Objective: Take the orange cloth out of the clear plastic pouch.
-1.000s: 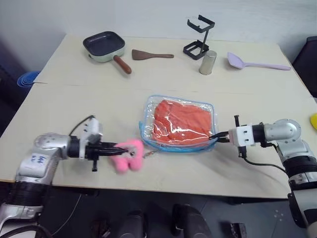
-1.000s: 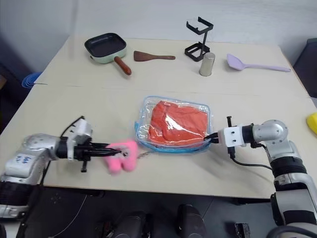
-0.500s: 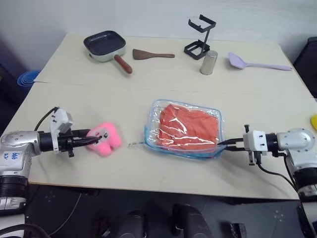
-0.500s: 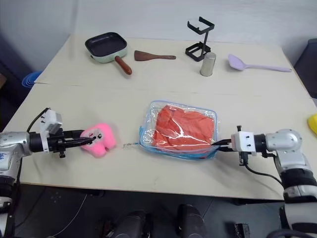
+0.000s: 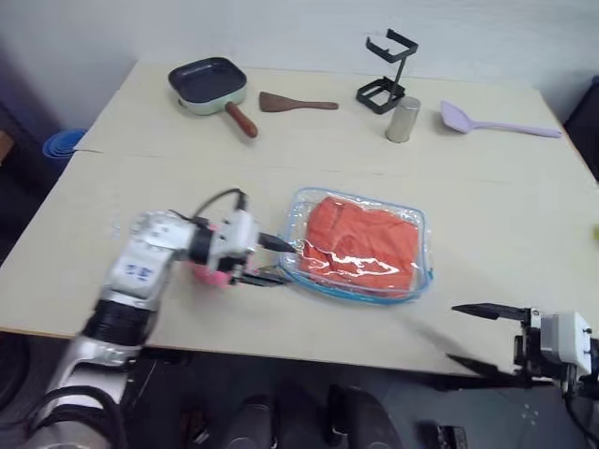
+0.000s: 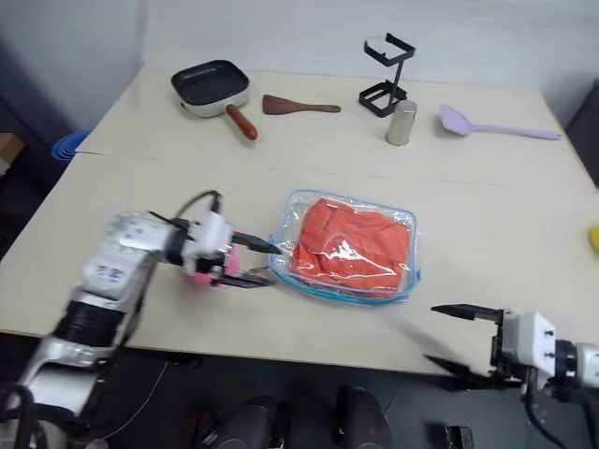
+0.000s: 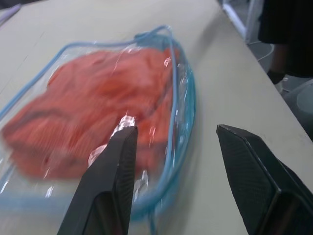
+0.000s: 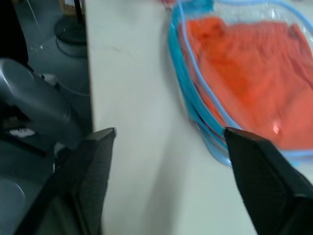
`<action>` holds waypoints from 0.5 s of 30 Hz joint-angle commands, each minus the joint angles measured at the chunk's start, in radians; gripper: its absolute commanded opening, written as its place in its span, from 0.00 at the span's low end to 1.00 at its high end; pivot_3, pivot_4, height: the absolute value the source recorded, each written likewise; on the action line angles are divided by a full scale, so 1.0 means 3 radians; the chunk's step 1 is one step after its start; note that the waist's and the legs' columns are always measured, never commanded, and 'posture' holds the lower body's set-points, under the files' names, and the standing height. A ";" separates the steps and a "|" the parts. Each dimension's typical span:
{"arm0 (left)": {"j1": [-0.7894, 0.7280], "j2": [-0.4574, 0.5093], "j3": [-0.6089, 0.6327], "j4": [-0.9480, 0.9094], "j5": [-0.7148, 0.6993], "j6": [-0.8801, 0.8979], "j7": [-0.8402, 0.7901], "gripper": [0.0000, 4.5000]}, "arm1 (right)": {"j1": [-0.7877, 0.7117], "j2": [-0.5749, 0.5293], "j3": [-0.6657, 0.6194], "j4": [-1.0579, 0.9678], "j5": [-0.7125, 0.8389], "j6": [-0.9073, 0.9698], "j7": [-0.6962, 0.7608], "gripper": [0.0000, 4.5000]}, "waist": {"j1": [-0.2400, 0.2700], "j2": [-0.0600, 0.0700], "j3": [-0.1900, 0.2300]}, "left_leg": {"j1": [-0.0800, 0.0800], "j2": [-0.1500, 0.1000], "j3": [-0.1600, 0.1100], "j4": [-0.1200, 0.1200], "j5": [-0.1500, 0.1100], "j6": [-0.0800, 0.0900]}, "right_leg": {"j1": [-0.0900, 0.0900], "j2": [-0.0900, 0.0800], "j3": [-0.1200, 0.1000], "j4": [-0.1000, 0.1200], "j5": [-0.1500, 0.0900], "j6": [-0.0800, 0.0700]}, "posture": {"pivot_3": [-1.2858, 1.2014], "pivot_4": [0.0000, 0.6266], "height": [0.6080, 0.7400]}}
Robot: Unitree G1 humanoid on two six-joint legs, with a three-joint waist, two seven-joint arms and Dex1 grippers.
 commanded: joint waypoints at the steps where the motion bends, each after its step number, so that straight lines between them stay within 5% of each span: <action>1: -0.0222 -0.0107 -0.0147 0.0630 0.0446 -0.0591 0.0200 0.60 | 0.0101 0.0183 0.0050 -0.0365 -0.0177 0.0050 -0.0292 0.99 | -0.0013 0.0000 0.0000 | 0.0003 0.0001 0.0006 -0.0001 0.0000 -0.0001 | 0.0000 0.0003 0.0005 0.0001 0.0000 0.0000 | 0.52 0.24 1.00; 5: -0.0414 -0.0152 -0.0282 0.1108 0.0611 -0.1059 0.0038 0.47 | 0.0229 0.0309 0.0113 -0.0541 -0.0347 0.0080 -0.0426 1.00 | -0.0001 0.0000 0.0000 | 0.0014 0.0001 0.0017 -0.0004 0.0000 -0.0001 | -0.0001 0.0002 0.0015 0.0001 0.0000 0.0000 | 0.52 0.24 1.00; 10: -0.0479 -0.0168 -0.0257 0.1071 0.0423 -0.1034 -0.0253 0.14 | 0.0359 0.0379 0.0099 -0.0656 -0.0407 0.0115 -0.0531 1.00 | 0.0015 -0.0001 0.0000 | 0.0007 0.0000 0.0013 -0.0002 -0.0001 0.0001 | -0.0001 0.0001 0.0012 0.0001 0.0000 0.0000 | 0.52 0.24 1.00; 15: -0.0486 -0.0194 -0.0234 0.1137 0.0441 -0.0932 -0.0255 0.14 | 0.0390 0.0421 0.0094 -0.0689 -0.0456 0.0122 -0.0603 1.00 | 0.0013 -0.0001 0.0000 | 0.0004 0.0000 0.0010 0.0000 0.0000 0.0002 | -0.0001 0.0001 0.0009 0.0001 0.0000 0.0000 | 0.52 0.24 1.00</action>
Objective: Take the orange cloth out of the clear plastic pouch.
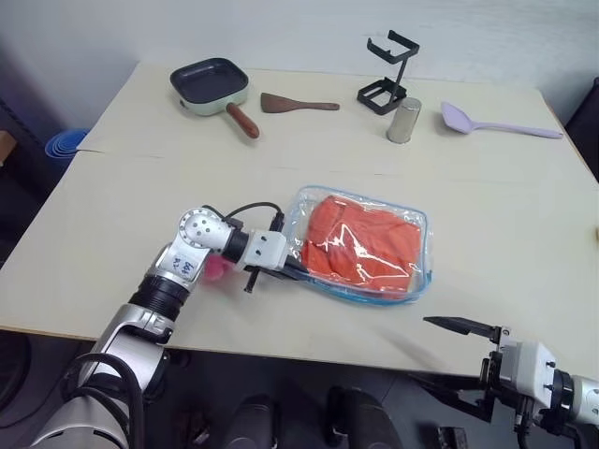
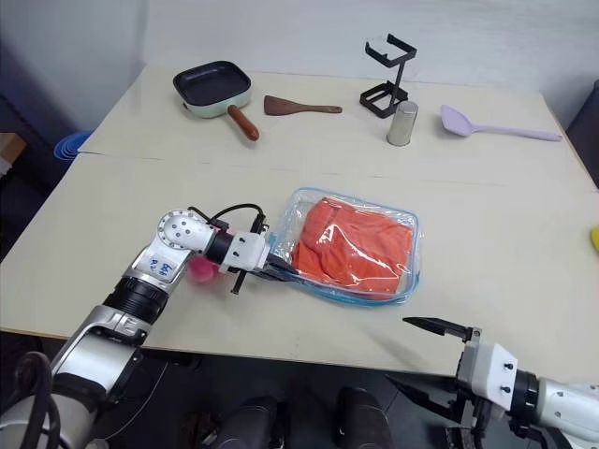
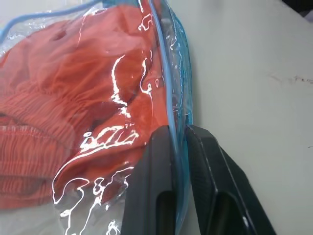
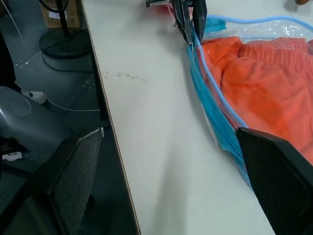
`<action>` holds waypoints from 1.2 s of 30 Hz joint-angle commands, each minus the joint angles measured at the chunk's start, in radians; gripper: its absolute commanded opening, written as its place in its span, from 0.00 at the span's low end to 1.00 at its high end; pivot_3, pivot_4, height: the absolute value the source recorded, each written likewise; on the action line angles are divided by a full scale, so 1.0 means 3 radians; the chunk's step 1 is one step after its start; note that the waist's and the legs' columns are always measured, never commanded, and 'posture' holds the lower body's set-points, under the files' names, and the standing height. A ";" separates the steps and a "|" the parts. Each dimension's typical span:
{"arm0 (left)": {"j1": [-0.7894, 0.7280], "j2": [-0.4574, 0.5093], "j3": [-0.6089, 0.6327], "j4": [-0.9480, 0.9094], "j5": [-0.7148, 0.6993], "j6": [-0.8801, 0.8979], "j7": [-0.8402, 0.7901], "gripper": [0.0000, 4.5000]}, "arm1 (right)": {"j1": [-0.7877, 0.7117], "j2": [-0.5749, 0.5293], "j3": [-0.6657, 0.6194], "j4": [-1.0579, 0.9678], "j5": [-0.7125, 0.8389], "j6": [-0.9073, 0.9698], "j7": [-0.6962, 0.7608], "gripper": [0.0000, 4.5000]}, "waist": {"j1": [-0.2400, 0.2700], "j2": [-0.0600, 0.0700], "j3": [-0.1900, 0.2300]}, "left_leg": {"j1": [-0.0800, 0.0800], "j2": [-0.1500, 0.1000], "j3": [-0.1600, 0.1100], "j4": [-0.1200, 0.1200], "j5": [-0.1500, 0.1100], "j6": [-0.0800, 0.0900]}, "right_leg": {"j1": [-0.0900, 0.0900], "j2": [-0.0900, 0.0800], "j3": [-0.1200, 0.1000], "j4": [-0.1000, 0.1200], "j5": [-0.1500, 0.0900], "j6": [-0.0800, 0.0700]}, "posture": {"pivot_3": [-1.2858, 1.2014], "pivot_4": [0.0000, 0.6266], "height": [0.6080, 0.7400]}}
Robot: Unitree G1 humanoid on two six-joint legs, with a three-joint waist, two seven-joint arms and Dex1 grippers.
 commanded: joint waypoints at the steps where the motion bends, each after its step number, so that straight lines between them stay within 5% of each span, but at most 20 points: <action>1: -0.0063 -0.0003 0.0032 0.0030 0.0031 -0.0011 0.0016 0.14 | 0.0023 0.0040 -0.0050 -0.0141 0.0003 -0.0003 -0.0072 1.00 | -0.0001 0.0000 0.0000 | 0.0000 0.0000 0.0000 0.0000 0.0000 0.0000 | 0.0000 0.0000 0.0000 0.0000 0.0000 0.0000 | 0.52 0.24 1.00; 6: -0.0094 -0.0126 0.0172 -0.0014 -0.0186 0.0390 0.0079 0.01 | -0.0039 0.0050 0.0074 -0.0203 -0.0028 0.0025 -0.0126 1.00 | -0.0004 0.0000 0.0000 | 0.0001 0.0000 -0.0001 0.0000 0.0000 0.0000 | 0.0000 0.0000 0.0000 0.0002 0.0000 0.0000 | 0.52 0.24 1.00; 11: -0.0094 -0.0114 0.0201 -0.0038 -0.0140 0.0471 0.0078 0.01 | -0.0172 0.0022 0.0401 -0.0433 -0.0089 0.0208 -0.0221 1.00 | -0.0007 0.0000 0.0000 | 0.0000 0.0000 -0.0002 0.0001 0.0000 0.0001 | 0.0000 0.0000 -0.0001 0.0002 0.0000 0.0000 | 0.52 0.24 1.00; 17: -0.0211 -0.0435 0.0776 -0.0542 -0.1132 0.2457 0.0519 0.01 | -0.0907 0.0172 0.1064 -0.0781 -0.0105 0.1186 -0.0874 1.00 | -0.0010 -0.0001 0.0000 | -0.0007 0.0001 -0.0012 0.0011 0.0001 0.0001 | -0.0002 -0.0001 -0.0002 0.0005 0.0000 0.0000 | 0.52 0.24 1.00; 21: -0.0215 -0.0481 0.0907 -0.0689 -0.1293 0.3046 0.0796 0.01 | -0.1272 0.0296 0.1335 -0.0652 -0.0294 0.1583 -0.1188 1.00 | -0.0010 -0.0001 -0.0001 | -0.0008 -0.0001 -0.0018 0.0010 0.0001 0.0001 | -0.0003 -0.0002 -0.0006 0.0006 0.0000 0.0000 | 0.52 0.24 1.00; 29: -0.0060 -0.0339 0.0736 -0.0938 -0.1161 0.3117 0.0824 0.01 | -0.1913 0.0826 0.1299 -0.0265 -0.0422 0.1937 -0.1800 1.00 | -0.0018 -0.0002 -0.0001 | -0.0010 -0.0002 -0.0018 0.0010 0.0002 -0.0002 | -0.0004 0.0001 -0.0007 0.0006 0.0000 0.0000 | 0.52 0.24 1.00; 36: 0.0014 -0.0325 0.0677 -0.0998 -0.1133 0.3048 0.0866 0.01 | -0.2198 0.0827 0.1371 0.0056 -0.0831 0.2112 -0.2067 1.00 | -0.0018 -0.0002 -0.0001 | -0.0012 -0.0003 -0.0018 0.0009 0.0002 -0.0002 | -0.0005 0.0001 -0.0007 0.0005 0.0000 0.0000 | 0.52 0.24 1.00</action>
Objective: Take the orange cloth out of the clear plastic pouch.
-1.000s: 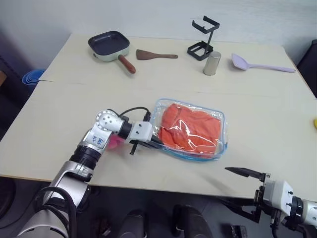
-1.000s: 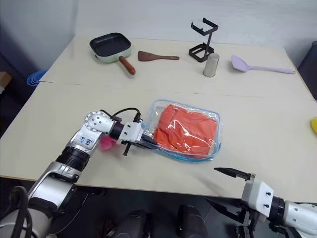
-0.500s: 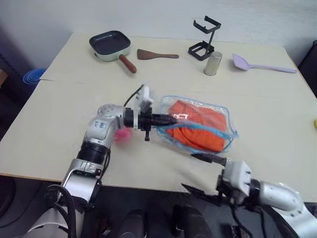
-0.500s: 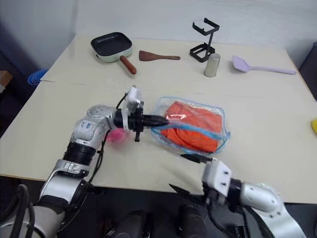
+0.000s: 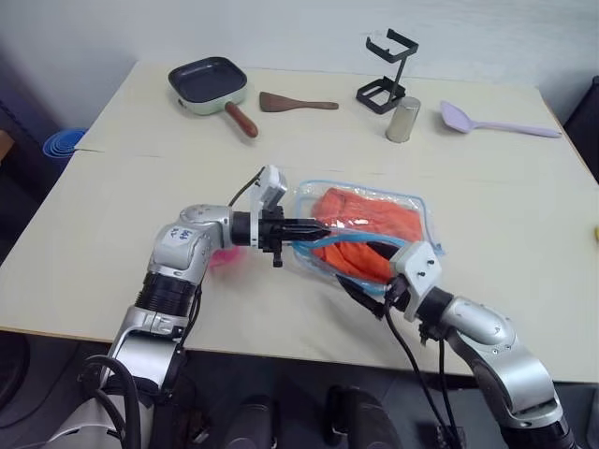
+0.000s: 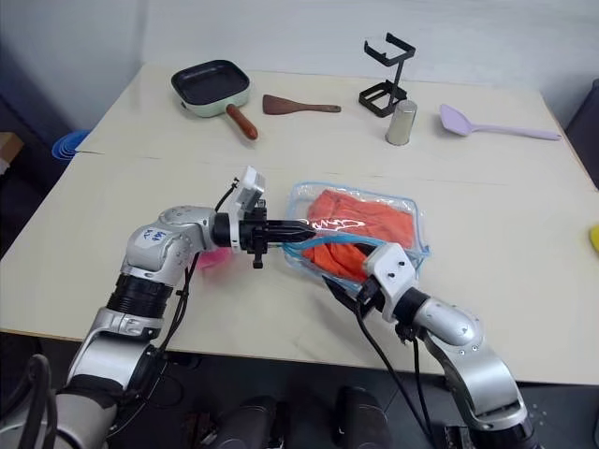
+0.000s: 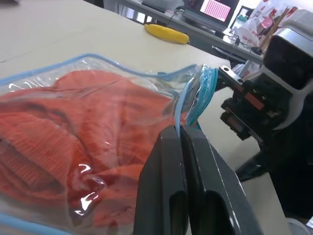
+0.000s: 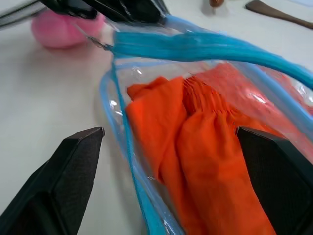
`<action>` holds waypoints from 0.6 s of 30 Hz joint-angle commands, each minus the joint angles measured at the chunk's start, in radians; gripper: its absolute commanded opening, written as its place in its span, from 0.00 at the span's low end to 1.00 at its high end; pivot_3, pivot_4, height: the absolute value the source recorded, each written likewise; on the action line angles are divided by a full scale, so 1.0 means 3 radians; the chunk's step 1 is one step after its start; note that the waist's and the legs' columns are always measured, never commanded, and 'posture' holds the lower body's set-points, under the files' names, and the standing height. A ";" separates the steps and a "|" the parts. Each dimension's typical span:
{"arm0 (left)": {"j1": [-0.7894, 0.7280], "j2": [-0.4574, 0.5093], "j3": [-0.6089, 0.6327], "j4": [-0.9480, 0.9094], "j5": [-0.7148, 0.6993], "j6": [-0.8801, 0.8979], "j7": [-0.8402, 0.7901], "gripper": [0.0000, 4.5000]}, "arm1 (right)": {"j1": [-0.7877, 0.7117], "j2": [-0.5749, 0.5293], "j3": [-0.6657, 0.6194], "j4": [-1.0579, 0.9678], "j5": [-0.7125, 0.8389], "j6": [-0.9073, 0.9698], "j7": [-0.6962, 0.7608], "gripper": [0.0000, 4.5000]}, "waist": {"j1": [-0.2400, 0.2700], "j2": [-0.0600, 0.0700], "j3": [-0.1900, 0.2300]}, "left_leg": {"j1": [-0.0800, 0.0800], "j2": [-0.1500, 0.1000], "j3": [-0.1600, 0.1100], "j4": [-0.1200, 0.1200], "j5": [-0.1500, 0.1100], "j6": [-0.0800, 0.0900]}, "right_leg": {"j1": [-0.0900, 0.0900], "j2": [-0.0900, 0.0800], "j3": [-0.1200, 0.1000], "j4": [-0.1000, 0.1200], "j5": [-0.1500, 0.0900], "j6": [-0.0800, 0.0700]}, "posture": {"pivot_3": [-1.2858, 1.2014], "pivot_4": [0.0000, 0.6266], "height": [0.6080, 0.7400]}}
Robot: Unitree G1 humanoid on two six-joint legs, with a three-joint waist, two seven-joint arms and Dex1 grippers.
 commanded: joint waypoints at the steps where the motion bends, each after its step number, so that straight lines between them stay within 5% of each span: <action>1: 0.0032 0.0029 -0.0021 -0.0187 0.0017 -0.0067 0.0007 0.01 | -0.0102 0.0027 0.0028 0.0090 -0.0254 0.0040 -0.0212 1.00 | -0.0002 0.0000 0.0000 | 0.0000 -0.0001 0.0001 0.0000 0.0000 0.0000 | 0.0000 -0.0001 0.0001 0.0000 0.0000 0.0000 | 0.52 0.24 1.00; 13: 0.0151 0.0042 -0.0027 -0.0267 0.0009 -0.0135 0.0063 0.01 | -0.0443 -0.0254 0.0694 0.0414 -0.0955 -0.0071 0.0090 1.00 | -0.0014 -0.0001 -0.0001 | 0.0001 0.0001 0.0003 -0.0001 0.0001 -0.0001 | -0.0003 0.0001 0.0003 0.0001 0.0000 0.0000 | 0.52 0.24 1.00; 18: 0.0156 0.0027 -0.0005 -0.0235 -0.0024 -0.0146 0.0072 0.01 | -0.0746 -0.0090 0.0781 0.0791 -0.1093 0.0159 0.0048 1.00 | -0.0037 -0.0003 -0.0002 | 0.0002 0.0001 0.0004 -0.0001 0.0001 -0.0002 | -0.0002 0.0001 0.0004 0.0003 0.0000 0.0000 | 0.52 0.24 1.00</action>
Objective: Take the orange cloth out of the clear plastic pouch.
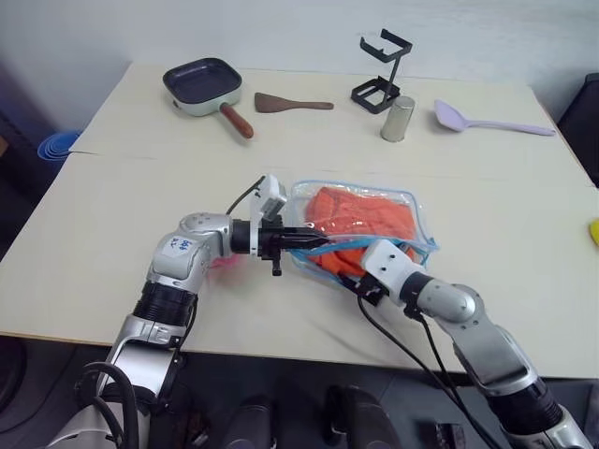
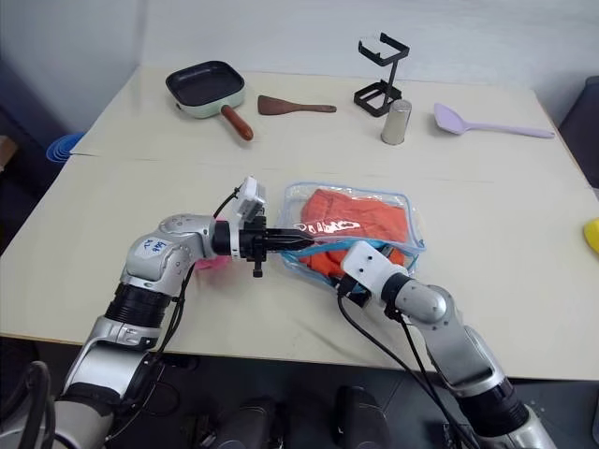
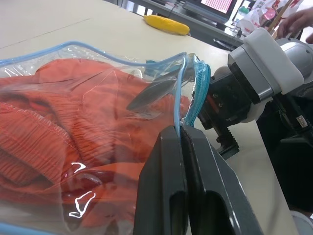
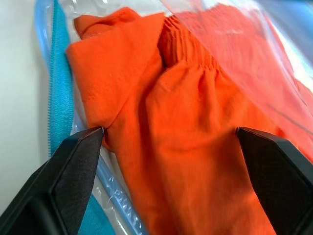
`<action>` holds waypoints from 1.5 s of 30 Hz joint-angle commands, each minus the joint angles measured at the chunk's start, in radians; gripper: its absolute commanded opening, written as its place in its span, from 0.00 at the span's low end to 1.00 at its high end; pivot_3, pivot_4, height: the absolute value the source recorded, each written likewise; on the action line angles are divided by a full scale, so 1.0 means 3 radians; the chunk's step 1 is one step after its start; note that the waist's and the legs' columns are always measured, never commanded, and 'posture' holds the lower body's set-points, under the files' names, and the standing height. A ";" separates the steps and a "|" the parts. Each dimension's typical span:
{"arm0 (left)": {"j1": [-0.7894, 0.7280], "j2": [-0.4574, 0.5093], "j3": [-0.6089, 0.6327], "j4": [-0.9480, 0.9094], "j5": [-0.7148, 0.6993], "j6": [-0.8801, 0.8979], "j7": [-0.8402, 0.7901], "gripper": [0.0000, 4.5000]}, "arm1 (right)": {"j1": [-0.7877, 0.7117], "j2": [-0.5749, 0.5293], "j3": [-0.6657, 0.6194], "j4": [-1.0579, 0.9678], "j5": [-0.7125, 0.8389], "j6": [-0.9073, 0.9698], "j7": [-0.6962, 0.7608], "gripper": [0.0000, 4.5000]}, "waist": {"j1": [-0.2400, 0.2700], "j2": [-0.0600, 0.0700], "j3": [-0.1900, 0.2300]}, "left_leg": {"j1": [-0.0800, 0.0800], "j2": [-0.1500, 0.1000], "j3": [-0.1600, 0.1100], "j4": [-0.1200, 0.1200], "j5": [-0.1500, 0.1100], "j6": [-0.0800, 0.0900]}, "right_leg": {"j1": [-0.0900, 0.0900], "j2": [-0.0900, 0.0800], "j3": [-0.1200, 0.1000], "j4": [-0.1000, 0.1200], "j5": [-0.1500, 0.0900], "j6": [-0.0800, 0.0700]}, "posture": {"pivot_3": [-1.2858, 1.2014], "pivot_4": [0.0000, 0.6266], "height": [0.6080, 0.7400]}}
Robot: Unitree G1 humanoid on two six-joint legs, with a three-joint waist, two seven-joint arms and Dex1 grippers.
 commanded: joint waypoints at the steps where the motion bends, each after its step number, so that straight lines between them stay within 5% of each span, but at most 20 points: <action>1: -0.0017 -0.0011 0.0040 -0.0095 -0.0028 -0.0062 -0.0005 0.01 | -0.0159 0.0227 0.0068 0.0389 -0.0023 0.0264 -0.0033 1.00 | -0.0014 -0.0005 -0.0003 | 0.0001 0.0000 0.0000 0.0000 0.0000 0.0000 | 0.0000 0.0000 0.0000 0.0001 0.0000 0.0000 | 0.52 0.24 1.00; 5: -0.0022 -0.0024 0.0034 -0.0082 -0.0032 -0.0063 -0.0008 0.00 | -0.0276 0.0455 -0.0093 0.0586 0.0208 0.0537 0.0065 0.86 | -0.0031 -0.0005 -0.0004 | 0.0002 0.0001 0.0000 0.0000 0.0002 -0.0002 | 0.0001 0.0000 0.0000 0.0004 0.0000 0.0000 | 0.52 0.24 1.00; 17: 0.0015 -0.0019 0.0055 -0.0086 -0.0041 0.0089 0.0137 0.00 | -0.0295 0.0168 -0.0548 0.0303 0.0723 0.0629 0.0569 0.01 | -0.0021 -0.0005 -0.0004 | 0.0000 -0.0001 -0.0003 0.0000 0.0002 -0.0001 | 0.0001 -0.0003 0.0000 0.0002 0.0000 0.0000 | 0.52 0.24 1.00; 24: 0.0062 -0.0051 0.0182 -0.0075 -0.0117 0.0332 0.0364 0.00 | -0.0182 -0.0297 -0.1039 -0.0196 0.1857 0.0450 0.1794 0.01 | -0.0005 -0.0004 -0.0002 | -0.0002 -0.0001 -0.0003 -0.0002 0.0002 -0.0001 | -0.0001 -0.0002 -0.0001 0.0000 0.0000 0.0000 | 0.52 0.24 1.00; 28: 0.0116 -0.0036 0.0198 -0.0104 -0.0119 0.0341 0.0392 0.00 | 0.0078 -0.0612 -0.1630 -0.0488 0.2889 0.1149 0.2028 0.01 | 0.0025 -0.0004 -0.0002 | -0.0002 0.0000 -0.0005 -0.0003 0.0002 -0.0001 | -0.0001 -0.0002 -0.0002 0.0000 0.0000 0.0000 | 0.52 0.24 1.00; 36: 0.0365 0.0138 0.0269 -0.0324 -0.0139 0.0334 0.0424 0.00 | 0.0810 -0.1314 -0.3013 -0.0456 0.3985 0.1825 0.2039 0.01 | 0.0042 -0.0004 -0.0002 | -0.0003 -0.0002 -0.0007 -0.0003 -0.0001 0.0005 | 0.0003 -0.0009 -0.0005 -0.0008 0.0000 0.0000 | 0.52 0.24 1.00; 41: 0.0461 0.0274 0.0249 -0.0427 -0.0161 0.0217 0.0237 0.00 | 0.0651 -0.1589 -0.3544 0.0234 0.4076 0.1886 0.1890 0.01 | 0.0031 -0.0004 -0.0002 | 0.0000 -0.0001 -0.0006 -0.0005 -0.0001 0.0004 | 0.0006 -0.0009 -0.0004 -0.0008 0.0000 0.0000 | 0.52 0.24 1.00; 45: 0.0500 0.0393 0.0186 -0.0443 -0.0112 0.0118 0.0087 0.00 | -0.0092 -0.1609 -0.3237 0.0961 0.3278 0.0840 0.1772 0.01 | 0.0018 -0.0002 -0.0001 | 0.0001 -0.0002 0.0000 -0.0004 -0.0001 0.0004 | 0.0004 -0.0009 -0.0001 -0.0008 0.0000 0.0000 | 0.52 0.24 1.00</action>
